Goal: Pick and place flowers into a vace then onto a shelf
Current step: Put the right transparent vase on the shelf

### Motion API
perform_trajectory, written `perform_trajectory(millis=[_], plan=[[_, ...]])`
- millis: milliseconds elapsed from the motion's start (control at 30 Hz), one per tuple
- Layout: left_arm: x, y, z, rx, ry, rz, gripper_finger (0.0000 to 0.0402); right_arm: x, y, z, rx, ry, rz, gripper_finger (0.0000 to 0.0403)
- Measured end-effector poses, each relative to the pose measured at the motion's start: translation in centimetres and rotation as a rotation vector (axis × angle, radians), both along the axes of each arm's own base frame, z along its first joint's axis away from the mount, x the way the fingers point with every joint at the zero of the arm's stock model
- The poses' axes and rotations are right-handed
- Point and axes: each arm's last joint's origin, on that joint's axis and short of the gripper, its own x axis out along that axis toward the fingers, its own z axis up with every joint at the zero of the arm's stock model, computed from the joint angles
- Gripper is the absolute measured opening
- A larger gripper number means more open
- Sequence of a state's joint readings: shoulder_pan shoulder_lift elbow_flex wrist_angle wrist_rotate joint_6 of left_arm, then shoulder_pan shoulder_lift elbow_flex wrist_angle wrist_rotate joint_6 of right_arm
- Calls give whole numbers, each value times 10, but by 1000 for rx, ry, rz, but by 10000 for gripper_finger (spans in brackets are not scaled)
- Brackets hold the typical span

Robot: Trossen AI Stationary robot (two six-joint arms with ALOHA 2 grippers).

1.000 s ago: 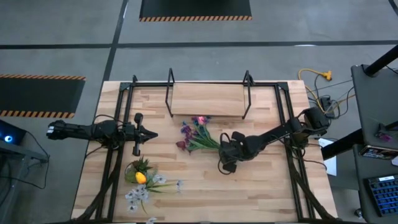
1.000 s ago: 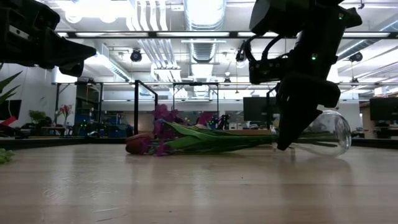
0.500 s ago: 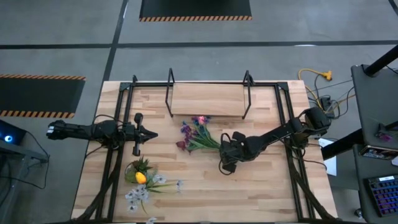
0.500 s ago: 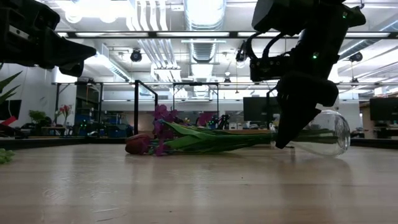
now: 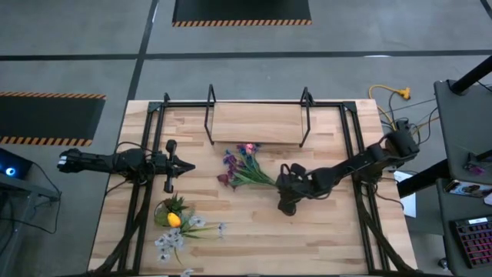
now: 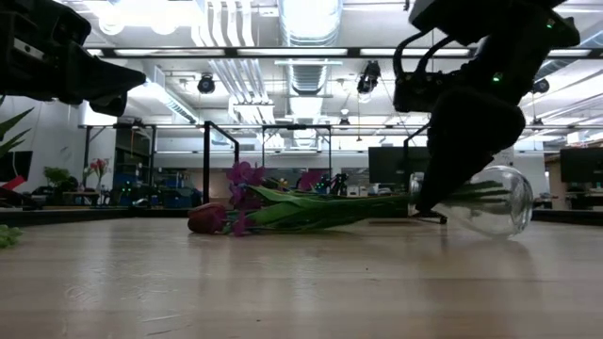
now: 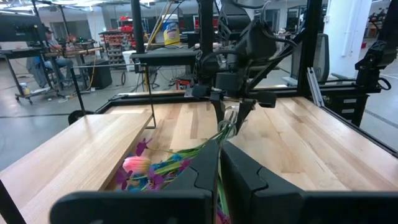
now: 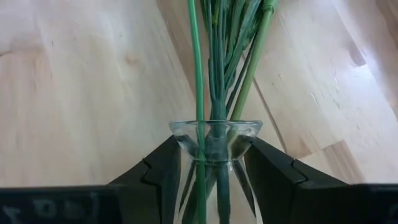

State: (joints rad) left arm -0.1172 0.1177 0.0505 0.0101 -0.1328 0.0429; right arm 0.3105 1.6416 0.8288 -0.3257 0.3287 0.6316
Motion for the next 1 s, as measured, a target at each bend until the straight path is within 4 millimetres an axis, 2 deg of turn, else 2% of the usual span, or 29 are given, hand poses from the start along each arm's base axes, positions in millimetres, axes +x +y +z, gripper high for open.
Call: perform_trajectory(millis=[267,1000], plan=[[0,0,0,0,0,0,0,-12,-2,-1,25,-45,-33,143],[0,0,0,0,-2,0,0,-5,-2,-1,34,-93,15,143]])
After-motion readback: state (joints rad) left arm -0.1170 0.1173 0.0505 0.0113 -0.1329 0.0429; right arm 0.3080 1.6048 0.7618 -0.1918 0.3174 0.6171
